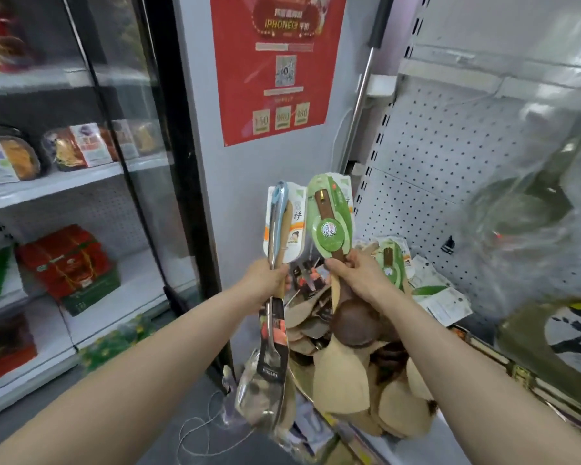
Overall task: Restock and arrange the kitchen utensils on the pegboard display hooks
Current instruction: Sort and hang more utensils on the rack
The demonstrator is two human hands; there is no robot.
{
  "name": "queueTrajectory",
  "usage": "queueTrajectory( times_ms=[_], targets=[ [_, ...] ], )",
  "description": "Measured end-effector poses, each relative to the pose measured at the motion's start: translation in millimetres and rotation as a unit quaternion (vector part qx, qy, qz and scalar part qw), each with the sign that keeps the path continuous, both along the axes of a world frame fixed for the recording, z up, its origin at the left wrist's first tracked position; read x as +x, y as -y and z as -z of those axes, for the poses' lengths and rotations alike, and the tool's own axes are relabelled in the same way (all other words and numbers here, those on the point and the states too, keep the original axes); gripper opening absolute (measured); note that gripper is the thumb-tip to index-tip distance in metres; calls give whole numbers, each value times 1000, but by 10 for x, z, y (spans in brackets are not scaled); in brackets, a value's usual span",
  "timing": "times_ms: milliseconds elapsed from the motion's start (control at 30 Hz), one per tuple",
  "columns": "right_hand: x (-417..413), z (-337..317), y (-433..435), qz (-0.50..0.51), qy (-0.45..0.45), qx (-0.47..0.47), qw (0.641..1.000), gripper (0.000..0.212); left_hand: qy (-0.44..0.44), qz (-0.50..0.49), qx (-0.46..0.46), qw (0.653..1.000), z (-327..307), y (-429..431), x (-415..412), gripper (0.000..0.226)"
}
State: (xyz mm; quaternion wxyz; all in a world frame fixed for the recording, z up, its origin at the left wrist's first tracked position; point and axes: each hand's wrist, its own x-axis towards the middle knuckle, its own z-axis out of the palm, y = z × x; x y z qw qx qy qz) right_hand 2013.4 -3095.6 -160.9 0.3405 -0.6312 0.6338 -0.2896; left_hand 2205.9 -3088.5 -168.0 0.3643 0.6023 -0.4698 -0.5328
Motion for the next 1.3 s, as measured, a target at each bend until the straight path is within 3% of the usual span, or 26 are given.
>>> queueTrajectory(
  times_ms=[233, 367, 667, 900, 1100, 1300],
  targets=[
    [161, 192, 172, 137, 25, 28, 990, 25, -9, 125, 24, 992, 160, 749, 116, 20],
    [247, 368, 170, 193, 41, 52, 979, 22, -22, 174, 42, 984, 326, 1102, 130, 10],
    [-160, 555, 206, 329, 13, 77, 941, 26, 0, 244, 90, 965, 737, 1550, -378, 27],
    [-491, 615, 754, 321, -38, 89, 942, 29, -35, 258, 135, 956, 810, 2016, -845, 27],
    [-815, 791, 1237, 278, -102, 144, 944, 39, -17, 248, 130, 960, 1032, 2390, -1224, 4],
    [-1215, 797, 1392, 268, -157, 174, 934, 43, -56, 239, 205, 948, 1125, 2443, -1715, 26]
  ],
)
